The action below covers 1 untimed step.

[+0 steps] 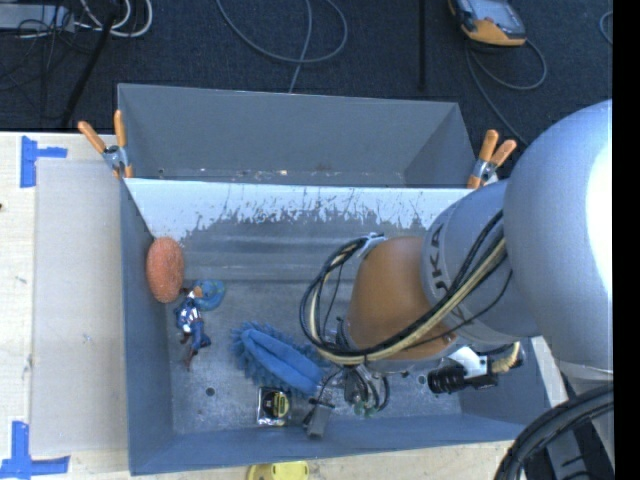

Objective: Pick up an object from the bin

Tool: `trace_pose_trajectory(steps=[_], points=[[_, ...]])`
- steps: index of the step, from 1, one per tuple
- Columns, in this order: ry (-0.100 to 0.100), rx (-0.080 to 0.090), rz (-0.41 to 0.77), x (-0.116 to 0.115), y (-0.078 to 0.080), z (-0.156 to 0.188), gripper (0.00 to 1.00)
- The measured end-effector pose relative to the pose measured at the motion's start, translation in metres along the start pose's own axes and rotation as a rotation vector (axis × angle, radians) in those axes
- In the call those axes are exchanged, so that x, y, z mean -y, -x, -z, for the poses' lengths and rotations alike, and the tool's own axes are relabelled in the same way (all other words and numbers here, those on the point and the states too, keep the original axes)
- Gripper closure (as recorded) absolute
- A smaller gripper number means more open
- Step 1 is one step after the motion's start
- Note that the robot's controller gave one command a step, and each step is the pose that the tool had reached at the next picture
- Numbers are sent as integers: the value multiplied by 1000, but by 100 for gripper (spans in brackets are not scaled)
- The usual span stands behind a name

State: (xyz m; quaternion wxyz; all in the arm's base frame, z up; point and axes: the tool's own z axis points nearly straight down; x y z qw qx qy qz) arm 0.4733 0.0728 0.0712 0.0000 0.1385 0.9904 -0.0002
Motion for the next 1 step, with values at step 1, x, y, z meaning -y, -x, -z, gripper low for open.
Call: trace_pose_trajectory(steps=[1], points=[[0,0,237,-26,-8,-2,100]])
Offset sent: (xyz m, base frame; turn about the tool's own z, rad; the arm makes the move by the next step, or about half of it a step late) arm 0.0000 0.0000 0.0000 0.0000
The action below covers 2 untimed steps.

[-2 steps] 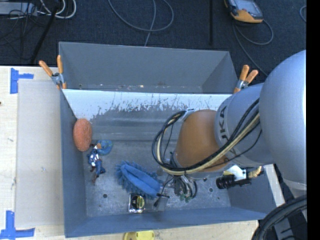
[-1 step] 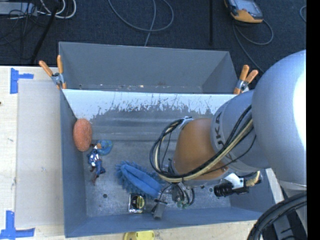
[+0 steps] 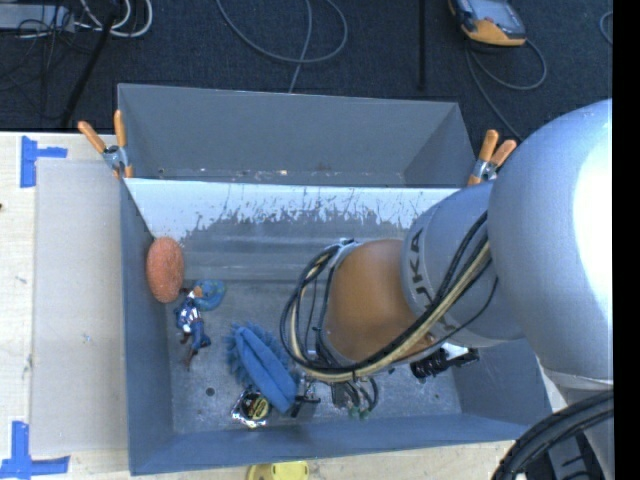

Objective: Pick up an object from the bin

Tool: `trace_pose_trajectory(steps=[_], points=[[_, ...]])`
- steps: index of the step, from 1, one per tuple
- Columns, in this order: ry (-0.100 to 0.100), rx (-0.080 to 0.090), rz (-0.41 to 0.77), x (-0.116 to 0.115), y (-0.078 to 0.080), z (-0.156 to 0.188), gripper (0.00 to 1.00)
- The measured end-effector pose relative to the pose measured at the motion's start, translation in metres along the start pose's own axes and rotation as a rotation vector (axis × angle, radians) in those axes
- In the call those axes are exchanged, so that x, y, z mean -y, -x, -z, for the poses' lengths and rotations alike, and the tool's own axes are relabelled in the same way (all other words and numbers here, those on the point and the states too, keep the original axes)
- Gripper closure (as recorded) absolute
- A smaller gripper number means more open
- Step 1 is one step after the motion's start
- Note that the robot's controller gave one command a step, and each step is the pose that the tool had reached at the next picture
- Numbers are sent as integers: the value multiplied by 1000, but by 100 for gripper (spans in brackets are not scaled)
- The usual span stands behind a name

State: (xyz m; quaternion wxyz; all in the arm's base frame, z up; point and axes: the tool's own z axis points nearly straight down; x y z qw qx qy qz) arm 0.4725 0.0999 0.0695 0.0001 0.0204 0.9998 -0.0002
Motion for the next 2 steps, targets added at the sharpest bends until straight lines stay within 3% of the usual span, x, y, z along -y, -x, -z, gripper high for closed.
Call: trace_pose_trajectory(steps=[1,2], points=[[0,0,0,0,0,0,100],[-2,-10,-4,-2,10,46,100]])
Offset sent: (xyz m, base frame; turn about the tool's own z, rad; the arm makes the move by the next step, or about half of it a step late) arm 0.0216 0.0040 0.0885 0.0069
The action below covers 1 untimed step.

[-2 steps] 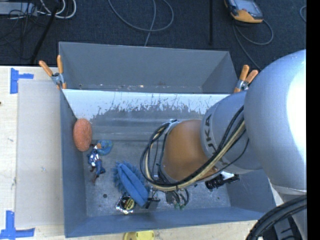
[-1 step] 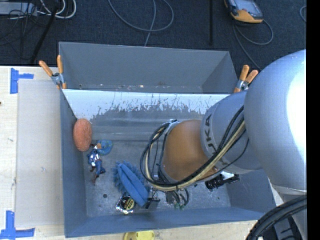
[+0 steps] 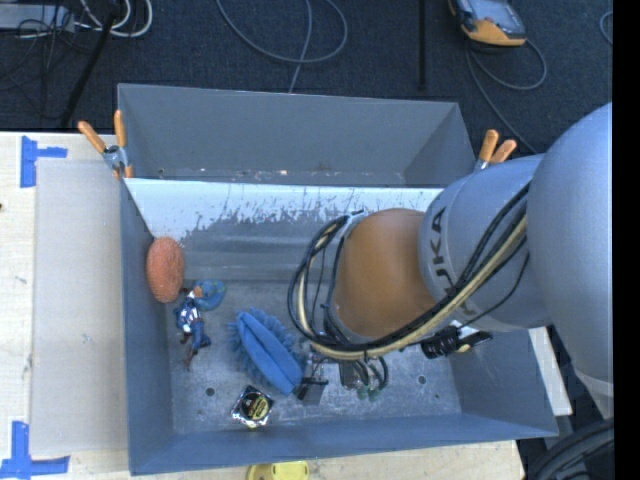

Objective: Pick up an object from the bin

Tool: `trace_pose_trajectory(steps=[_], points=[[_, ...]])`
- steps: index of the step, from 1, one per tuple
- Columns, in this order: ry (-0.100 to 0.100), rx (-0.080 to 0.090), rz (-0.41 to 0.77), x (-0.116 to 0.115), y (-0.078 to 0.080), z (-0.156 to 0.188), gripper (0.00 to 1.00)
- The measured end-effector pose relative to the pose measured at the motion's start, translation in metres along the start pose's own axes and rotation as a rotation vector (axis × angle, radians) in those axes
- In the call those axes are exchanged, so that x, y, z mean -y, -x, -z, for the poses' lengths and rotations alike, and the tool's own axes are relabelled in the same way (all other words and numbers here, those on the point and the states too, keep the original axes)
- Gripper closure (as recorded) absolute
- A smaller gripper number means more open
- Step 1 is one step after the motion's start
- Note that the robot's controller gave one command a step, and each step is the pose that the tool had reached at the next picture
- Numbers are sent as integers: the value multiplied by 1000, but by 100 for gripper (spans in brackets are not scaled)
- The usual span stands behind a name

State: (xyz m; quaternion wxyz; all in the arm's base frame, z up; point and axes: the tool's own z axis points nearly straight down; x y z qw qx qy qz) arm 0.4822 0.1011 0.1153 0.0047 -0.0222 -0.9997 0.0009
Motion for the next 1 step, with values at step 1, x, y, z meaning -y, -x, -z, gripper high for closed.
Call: trace_pose_trajectory(steps=[1], points=[[1,4,-19,1,11,60,100]])
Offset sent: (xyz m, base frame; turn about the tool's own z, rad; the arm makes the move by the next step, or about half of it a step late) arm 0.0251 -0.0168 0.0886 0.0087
